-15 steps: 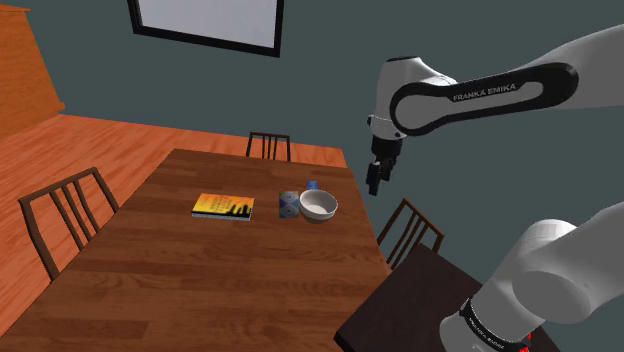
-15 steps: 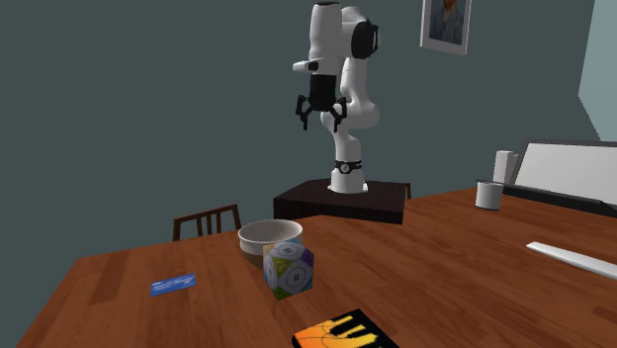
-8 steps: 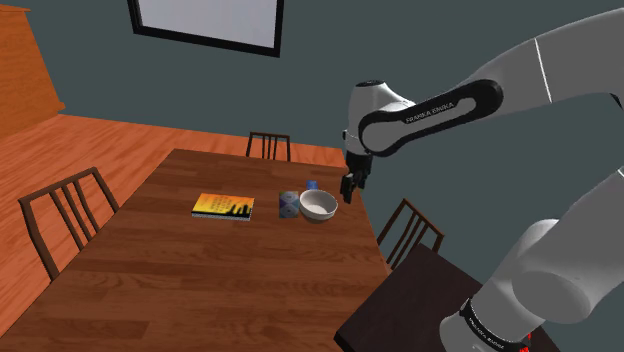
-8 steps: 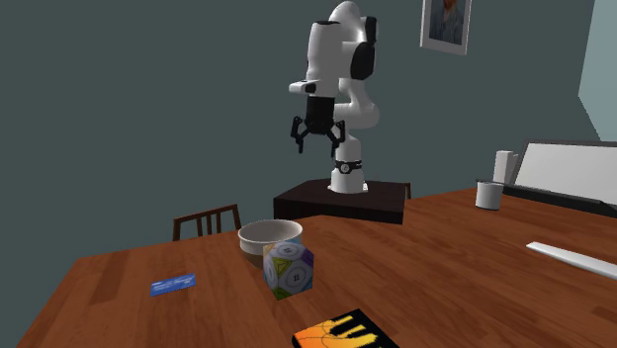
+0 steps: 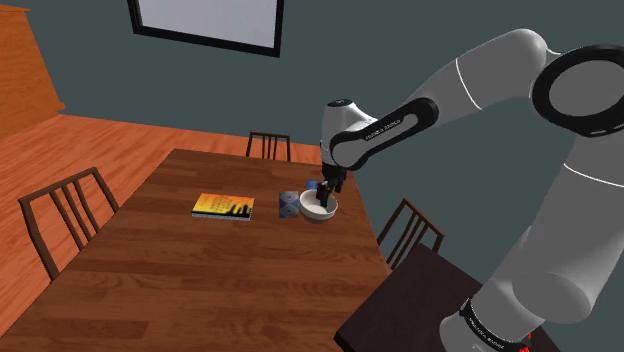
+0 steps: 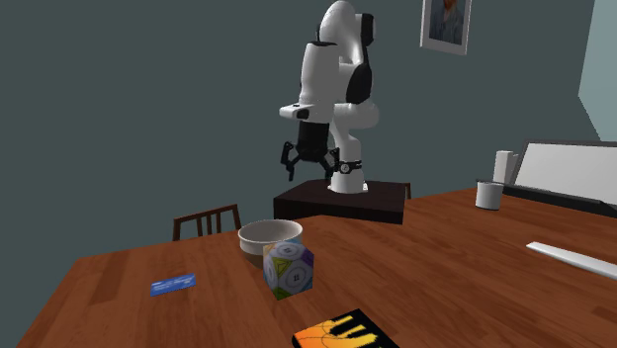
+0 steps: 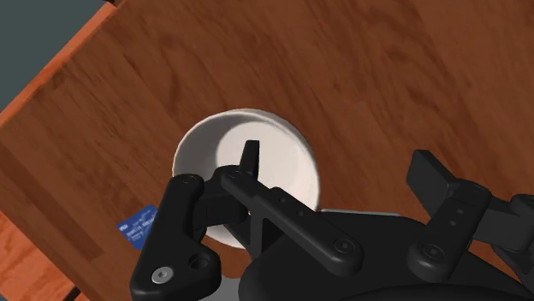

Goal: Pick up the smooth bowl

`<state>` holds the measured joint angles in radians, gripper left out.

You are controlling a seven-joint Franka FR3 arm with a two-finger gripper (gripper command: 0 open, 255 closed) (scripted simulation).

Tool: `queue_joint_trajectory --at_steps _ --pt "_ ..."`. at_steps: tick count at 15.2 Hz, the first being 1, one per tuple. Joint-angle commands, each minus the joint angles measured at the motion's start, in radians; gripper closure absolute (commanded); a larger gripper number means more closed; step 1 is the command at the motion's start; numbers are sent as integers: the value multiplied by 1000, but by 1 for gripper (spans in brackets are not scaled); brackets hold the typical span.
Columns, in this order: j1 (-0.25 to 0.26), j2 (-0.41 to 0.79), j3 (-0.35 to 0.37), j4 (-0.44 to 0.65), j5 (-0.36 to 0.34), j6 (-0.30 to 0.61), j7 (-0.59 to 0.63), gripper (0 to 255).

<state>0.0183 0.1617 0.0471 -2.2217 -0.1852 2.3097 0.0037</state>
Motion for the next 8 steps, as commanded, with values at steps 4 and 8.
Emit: queue_joint_trajectory --at_steps 4,8 --pt "15 193 -8 137 -42 73 38 0" --pt "28 331 -17 261 -64 98 56 0"
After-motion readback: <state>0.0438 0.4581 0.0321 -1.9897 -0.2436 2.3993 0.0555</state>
